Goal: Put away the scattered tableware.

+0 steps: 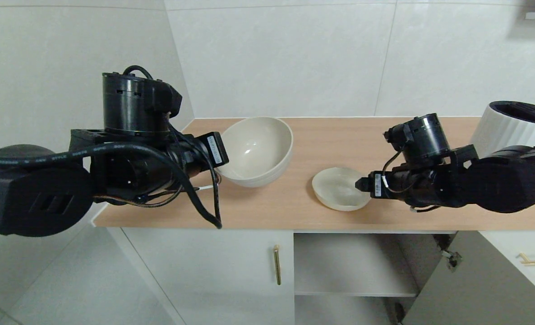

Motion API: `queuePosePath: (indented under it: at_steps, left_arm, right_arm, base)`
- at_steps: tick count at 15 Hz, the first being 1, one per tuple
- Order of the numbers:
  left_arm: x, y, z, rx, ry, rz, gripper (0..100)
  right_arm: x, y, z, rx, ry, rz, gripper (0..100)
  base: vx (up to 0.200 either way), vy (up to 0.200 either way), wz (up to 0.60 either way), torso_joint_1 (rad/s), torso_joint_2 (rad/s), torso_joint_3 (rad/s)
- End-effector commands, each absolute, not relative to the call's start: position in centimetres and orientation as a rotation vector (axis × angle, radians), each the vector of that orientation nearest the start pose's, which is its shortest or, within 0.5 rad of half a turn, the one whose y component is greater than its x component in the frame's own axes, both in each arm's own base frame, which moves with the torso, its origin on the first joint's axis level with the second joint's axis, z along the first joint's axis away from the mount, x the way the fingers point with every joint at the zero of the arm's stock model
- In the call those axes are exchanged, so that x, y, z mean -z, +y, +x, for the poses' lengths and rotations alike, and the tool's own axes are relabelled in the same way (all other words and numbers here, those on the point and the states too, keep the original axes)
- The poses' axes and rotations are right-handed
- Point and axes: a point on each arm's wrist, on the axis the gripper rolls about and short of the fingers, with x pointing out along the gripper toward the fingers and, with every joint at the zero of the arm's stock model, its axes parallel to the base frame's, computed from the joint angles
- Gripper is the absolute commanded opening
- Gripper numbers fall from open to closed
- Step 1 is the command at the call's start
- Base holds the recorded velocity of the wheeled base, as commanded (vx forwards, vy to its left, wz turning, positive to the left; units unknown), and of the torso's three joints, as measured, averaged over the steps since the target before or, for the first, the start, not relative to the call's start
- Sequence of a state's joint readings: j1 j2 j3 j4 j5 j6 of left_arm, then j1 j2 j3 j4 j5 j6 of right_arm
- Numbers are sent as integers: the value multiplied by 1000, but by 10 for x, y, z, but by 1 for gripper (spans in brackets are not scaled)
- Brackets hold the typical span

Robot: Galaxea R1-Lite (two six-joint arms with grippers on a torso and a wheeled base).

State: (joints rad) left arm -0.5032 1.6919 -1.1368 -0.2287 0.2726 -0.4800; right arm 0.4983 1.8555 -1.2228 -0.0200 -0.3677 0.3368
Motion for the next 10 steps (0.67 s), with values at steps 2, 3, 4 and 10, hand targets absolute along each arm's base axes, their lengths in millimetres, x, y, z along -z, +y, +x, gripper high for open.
queuePosePath:
  at_steps: [2, 3, 4, 10]
  left_arm:
    - [-237, -150, 284, 150, 350, -350, 0]
    - [-237, -150, 284, 150, 350, -350, 0]
    - [-236, -150, 285, 149, 353, -349, 0]
    - [-236, -150, 285, 149, 353, -349, 0]
  right_arm:
    - [-169, 167, 324, -23, 591, 58, 100]
    - [-167, 168, 326, -21, 586, 61, 100]
    - [-165, 169, 327, -21, 589, 59, 100]
    - [-162, 170, 329, -20, 592, 63, 0]
  base:
    - [0, 0, 0, 0, 0, 0]
    - [0, 0, 0, 0, 0, 0]
    - [0, 0, 0, 0, 0, 0]
    - [0, 0, 0, 0, 0, 0]
